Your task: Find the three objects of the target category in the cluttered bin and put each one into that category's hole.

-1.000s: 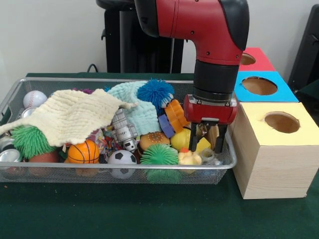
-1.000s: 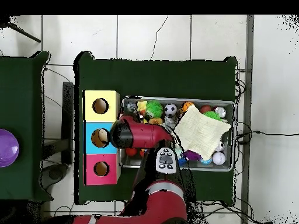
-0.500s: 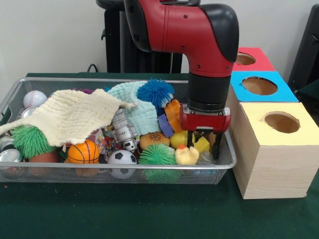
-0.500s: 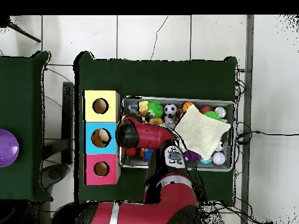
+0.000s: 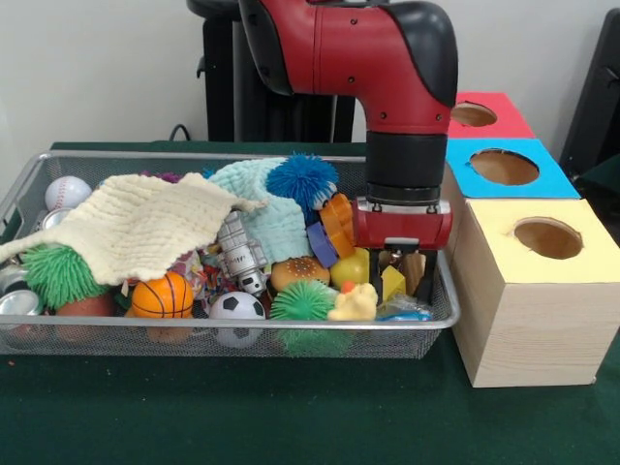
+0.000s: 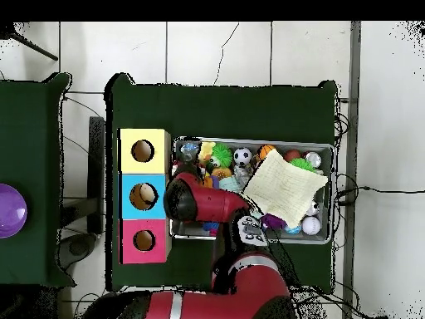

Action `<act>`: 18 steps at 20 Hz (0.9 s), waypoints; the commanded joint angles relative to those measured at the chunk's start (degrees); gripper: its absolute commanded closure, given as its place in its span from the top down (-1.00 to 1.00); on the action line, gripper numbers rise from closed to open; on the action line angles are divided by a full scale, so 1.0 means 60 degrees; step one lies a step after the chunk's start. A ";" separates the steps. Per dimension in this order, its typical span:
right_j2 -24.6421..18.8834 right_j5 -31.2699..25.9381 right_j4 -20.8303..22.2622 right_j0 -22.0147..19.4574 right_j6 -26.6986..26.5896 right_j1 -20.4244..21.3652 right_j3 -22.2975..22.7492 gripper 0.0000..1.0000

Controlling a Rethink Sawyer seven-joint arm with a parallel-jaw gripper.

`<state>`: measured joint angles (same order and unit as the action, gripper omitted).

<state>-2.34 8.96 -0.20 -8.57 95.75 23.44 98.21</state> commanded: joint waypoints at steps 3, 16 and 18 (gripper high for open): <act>-0.1595 0.1418 0.0057 -0.0601 0.3141 0.0573 0.1474 1.00; -0.1490 0.1791 0.0003 -0.0565 0.2214 -0.0451 0.0619 1.00; -0.1331 0.1682 -0.0179 -0.0453 0.2114 -0.0680 0.0427 1.00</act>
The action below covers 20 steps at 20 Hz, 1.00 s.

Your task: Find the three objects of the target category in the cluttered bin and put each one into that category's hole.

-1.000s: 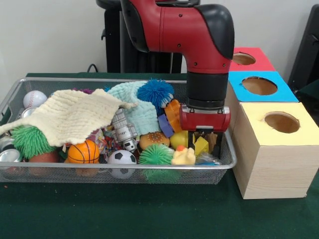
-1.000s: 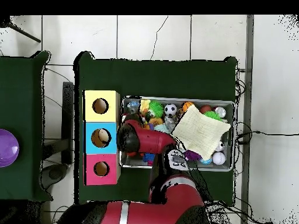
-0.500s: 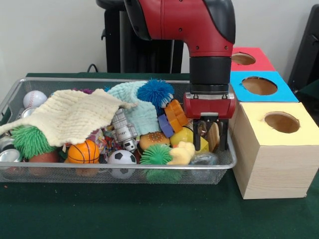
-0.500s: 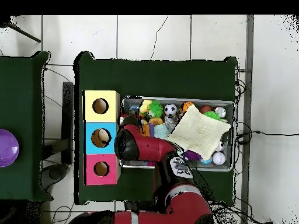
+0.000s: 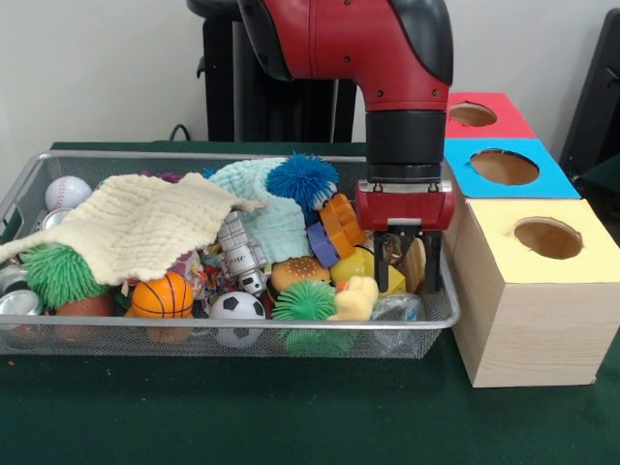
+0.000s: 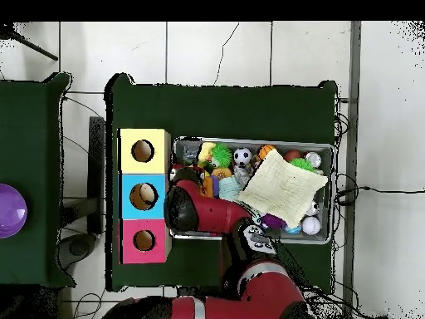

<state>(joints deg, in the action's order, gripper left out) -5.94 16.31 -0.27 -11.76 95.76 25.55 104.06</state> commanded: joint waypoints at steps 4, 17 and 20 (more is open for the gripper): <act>-0.0302 0.0010 -0.0974 0.0468 0.2080 -0.1415 -0.0840 1.00; -0.0165 -0.0450 -0.2950 0.0776 0.2732 -0.0613 -0.0079 1.00; -0.0951 0.0066 -0.2572 0.0301 0.3114 -0.0407 0.0162 1.00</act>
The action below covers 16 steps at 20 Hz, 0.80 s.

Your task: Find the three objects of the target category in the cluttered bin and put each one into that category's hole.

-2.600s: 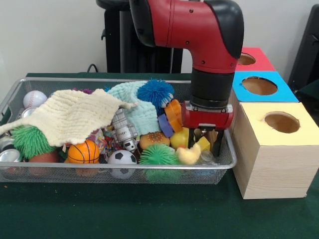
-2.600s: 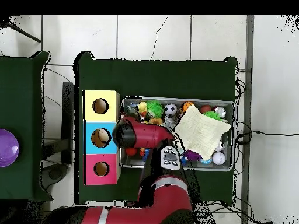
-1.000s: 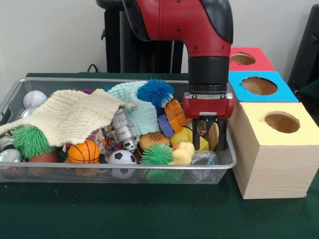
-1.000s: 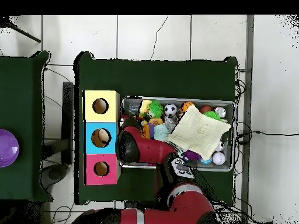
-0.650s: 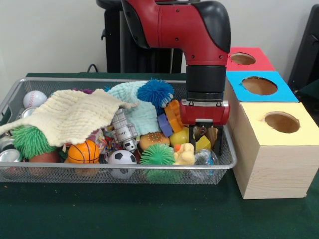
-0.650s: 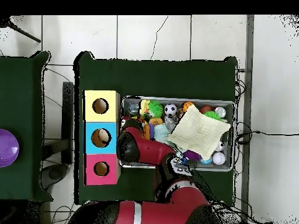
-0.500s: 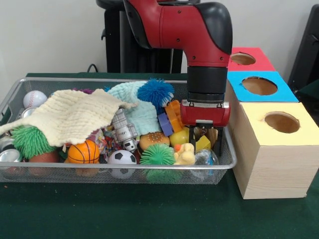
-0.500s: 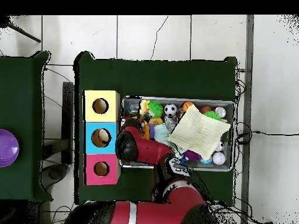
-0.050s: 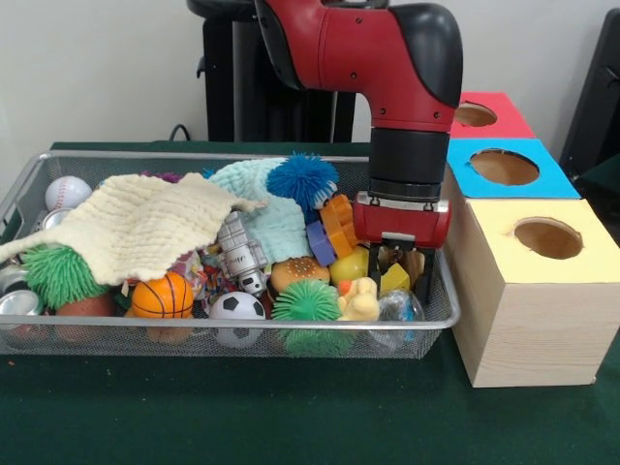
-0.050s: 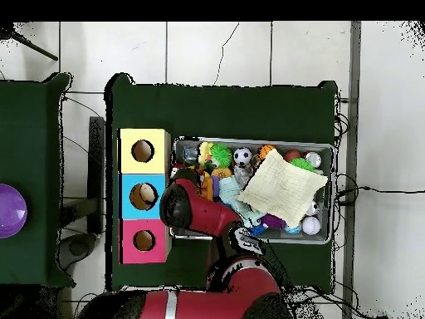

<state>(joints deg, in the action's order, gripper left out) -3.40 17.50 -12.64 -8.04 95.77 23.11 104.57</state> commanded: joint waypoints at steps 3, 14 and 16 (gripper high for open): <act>-0.1895 0.0598 -0.0158 -0.0616 0.3573 0.0135 0.0329 1.00; -0.1700 0.1382 -0.0372 -0.0342 0.4460 -0.0074 0.0481 1.00; -0.1620 0.1429 -0.0281 -0.0335 0.4508 -0.0228 0.0277 1.00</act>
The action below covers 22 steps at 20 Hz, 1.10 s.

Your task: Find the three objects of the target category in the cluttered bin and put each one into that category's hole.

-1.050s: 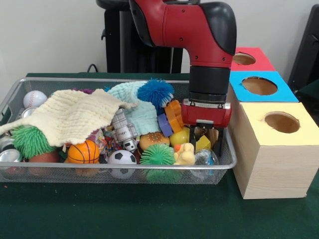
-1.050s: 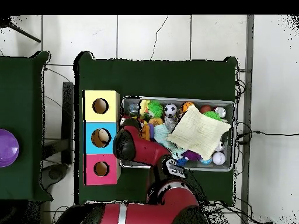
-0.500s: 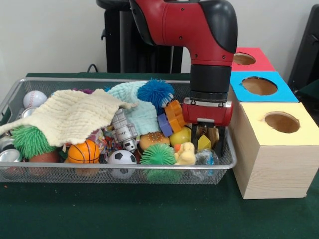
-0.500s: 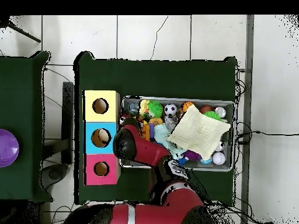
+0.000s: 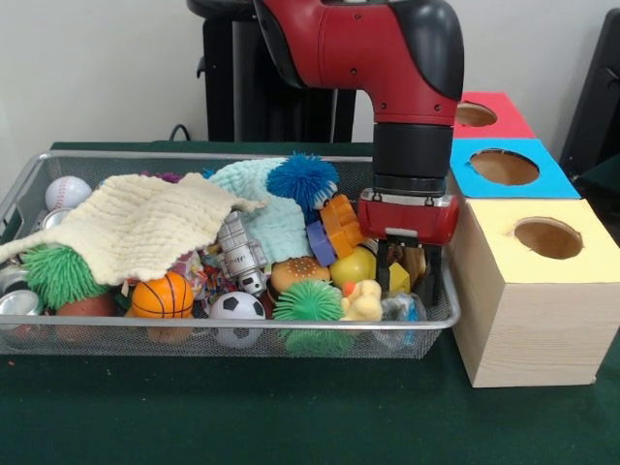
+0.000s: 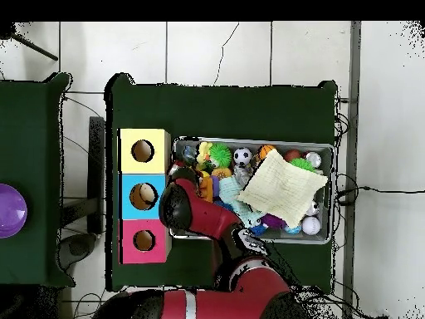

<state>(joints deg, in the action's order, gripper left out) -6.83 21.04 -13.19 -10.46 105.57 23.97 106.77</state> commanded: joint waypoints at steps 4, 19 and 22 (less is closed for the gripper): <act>-0.0766 0.0904 -0.0192 0.0251 0.2762 -0.0671 -0.0525 1.00; -0.0376 0.1910 -0.0420 0.0369 0.3032 -0.0918 -0.0745 1.00; -0.0290 0.1664 -0.0423 0.0402 0.2787 -0.0923 -0.0857 1.00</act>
<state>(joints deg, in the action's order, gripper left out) -5.59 27.38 -13.19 -8.66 108.51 22.11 106.77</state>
